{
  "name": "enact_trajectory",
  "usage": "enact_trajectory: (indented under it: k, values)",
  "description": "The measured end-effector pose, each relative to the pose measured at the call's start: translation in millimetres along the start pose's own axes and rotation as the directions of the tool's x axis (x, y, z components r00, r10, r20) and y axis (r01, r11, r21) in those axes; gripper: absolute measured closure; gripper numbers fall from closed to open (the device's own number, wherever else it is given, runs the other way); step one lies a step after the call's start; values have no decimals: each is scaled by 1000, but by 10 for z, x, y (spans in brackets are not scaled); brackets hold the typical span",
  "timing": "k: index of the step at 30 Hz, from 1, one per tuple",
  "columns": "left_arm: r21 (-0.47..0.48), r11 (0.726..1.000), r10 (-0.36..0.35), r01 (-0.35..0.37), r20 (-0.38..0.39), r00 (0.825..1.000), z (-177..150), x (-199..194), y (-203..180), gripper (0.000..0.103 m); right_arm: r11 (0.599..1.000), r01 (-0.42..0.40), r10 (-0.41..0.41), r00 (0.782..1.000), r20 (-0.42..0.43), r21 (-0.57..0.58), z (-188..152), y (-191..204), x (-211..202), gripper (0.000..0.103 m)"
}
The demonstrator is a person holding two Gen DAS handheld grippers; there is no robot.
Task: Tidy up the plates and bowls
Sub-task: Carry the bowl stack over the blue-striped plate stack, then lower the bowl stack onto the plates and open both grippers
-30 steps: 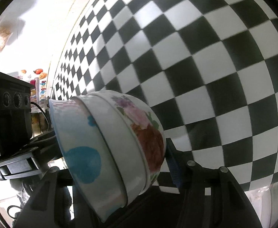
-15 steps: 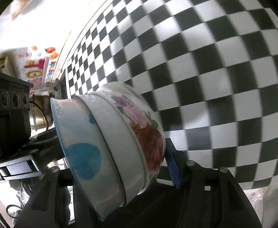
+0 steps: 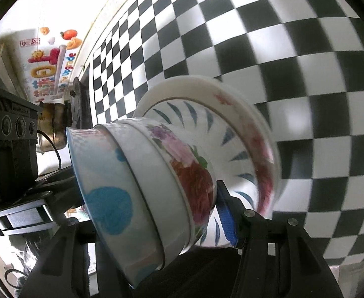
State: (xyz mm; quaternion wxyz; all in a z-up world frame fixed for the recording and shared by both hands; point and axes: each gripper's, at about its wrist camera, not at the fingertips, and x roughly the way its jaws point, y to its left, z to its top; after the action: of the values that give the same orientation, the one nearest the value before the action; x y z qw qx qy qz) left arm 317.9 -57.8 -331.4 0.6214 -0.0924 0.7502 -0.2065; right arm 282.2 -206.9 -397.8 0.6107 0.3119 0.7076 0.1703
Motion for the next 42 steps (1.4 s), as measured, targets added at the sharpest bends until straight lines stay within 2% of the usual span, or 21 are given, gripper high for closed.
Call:
enact_trajectory:
  k: [9, 18, 33, 35, 37, 40, 42]
  values:
    - [-19, 1000, -2, 2, -8, 1000, 46, 85, 136, 52, 1000, 9, -9, 1000, -22, 1, 101, 26, 240, 48]
    - [-16, 1000, 1, -2, -17, 1000, 100, 104, 165, 52, 1000, 2, -2, 1000, -29, 8, 146, -20, 259, 48]
    - [-7, 999, 53, -53, -1, 999, 66, 60, 167, 49, 996, 79, -81, 995, -59, -33, 141, 110, 250, 48]
    - [7, 998, 67, -67, 18, 998, 58, 43, 151, 40, 994, 98, -100, 993, -58, -44, 133, 132, 232, 48]
    - [7, 997, 78, -78, 39, 996, 39, 28, 145, 37, 993, 110, -113, 992, -58, -50, 126, 150, 214, 48]
    - [-1, 997, 78, -78, 60, 995, 8, 6, 162, 16, 990, 127, -130, 990, -52, -57, 104, 174, 180, 48]
    - [-9, 995, 97, -97, 81, 992, -15, -18, 177, 14, 987, 146, -149, 988, -43, -70, 84, 204, 143, 48]
